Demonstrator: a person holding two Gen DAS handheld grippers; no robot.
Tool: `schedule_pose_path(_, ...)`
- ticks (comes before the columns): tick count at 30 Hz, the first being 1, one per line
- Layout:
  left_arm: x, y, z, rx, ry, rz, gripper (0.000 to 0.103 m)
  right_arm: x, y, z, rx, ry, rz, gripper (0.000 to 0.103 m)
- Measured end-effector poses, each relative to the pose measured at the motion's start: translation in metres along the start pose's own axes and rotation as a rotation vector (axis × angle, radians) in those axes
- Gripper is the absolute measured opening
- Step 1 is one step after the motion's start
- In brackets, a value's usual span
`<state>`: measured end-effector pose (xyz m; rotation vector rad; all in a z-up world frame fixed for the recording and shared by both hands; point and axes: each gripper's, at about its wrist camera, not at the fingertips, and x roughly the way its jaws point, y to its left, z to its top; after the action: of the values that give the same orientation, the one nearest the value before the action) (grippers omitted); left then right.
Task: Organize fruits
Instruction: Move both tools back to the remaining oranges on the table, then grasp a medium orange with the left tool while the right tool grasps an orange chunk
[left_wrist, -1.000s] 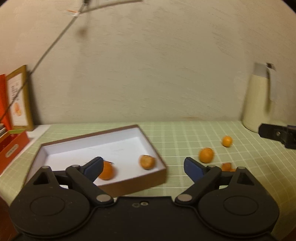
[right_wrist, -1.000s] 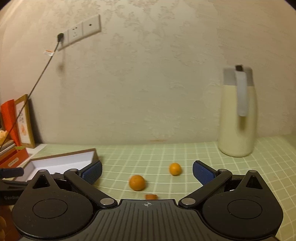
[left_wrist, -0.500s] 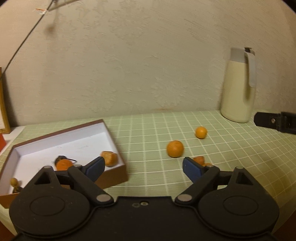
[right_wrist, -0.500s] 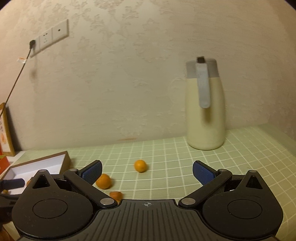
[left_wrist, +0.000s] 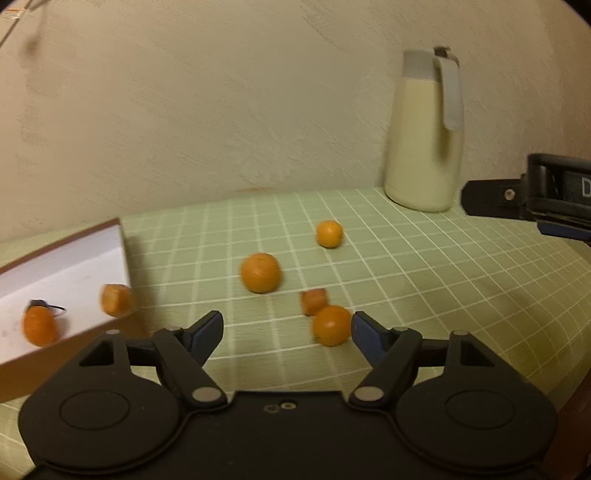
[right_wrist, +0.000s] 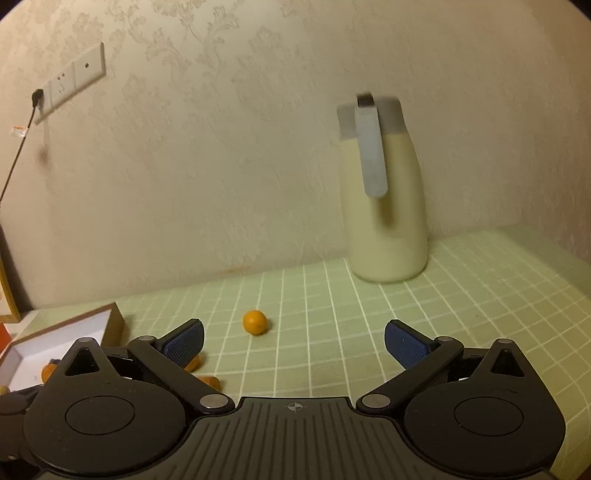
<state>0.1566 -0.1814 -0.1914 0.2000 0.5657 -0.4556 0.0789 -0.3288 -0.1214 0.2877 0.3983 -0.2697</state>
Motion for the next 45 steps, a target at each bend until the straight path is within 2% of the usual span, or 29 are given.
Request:
schedule_pose_path(6, 0.019, -0.015, -0.001, 0.002, 0.02, -0.01, 0.064, 0.014, -0.007, -0.004, 0.015, 0.062, -0.008, 0.103)
schedule_pose_path(9, 0.026, -0.019, -0.002, 0.003, 0.031, -0.011, 0.058, 0.018, -0.009, -0.004, 0.021, 0.073, -0.011, 0.103)
schedule_pose_path(14, 0.038, -0.025, -0.003, -0.002, 0.049, -0.016, 0.043, 0.022, -0.011, -0.002, 0.022, 0.076, -0.019, 0.103)
schedule_pose_path(16, 0.042, -0.027, -0.004, -0.003, 0.058, -0.021, 0.04, 0.023, -0.012, -0.002, 0.027, 0.075, -0.022, 0.103)
schedule_pose_path(18, 0.046, -0.027, -0.006, 0.0, 0.07, -0.021, 0.026, 0.025, -0.014, -0.001, 0.036, 0.077, -0.022, 0.103)
schedule_pose_path(19, 0.048, -0.027, -0.007, 0.001, 0.076, -0.018, 0.024, 0.026, -0.014, -0.001, 0.04, 0.08, -0.022, 0.103)
schedule_pose_path(22, 0.048, -0.023, -0.009, -0.004, 0.07, -0.024, 0.023, 0.029, -0.013, -0.001, 0.043, 0.084, -0.02, 0.103)
schedule_pose_path(26, 0.045, -0.014, -0.009, -0.022, 0.069, 0.005, 0.023, 0.036, -0.007, -0.004, 0.04, 0.093, -0.009, 0.103)
schedule_pose_path(38, 0.02, 0.039, -0.004, -0.078, 0.014, 0.131, 0.023, 0.073, 0.035, -0.022, -0.025, 0.174, 0.049, 0.101)
schedule_pose_path(40, 0.017, 0.046, -0.004, -0.088, 0.011, 0.141, 0.023, 0.081, 0.045, -0.028, -0.046, 0.197, 0.064, 0.08)
schedule_pose_path(42, 0.014, 0.052, -0.003, -0.094, 0.008, 0.151, 0.023, 0.092, 0.055, -0.034, -0.058, 0.237, 0.075, 0.075)
schedule_pose_path(45, 0.01, 0.058, -0.004, -0.094, 0.001, 0.167, 0.023, 0.1, 0.065, -0.038, -0.049, 0.256, 0.091, 0.074)
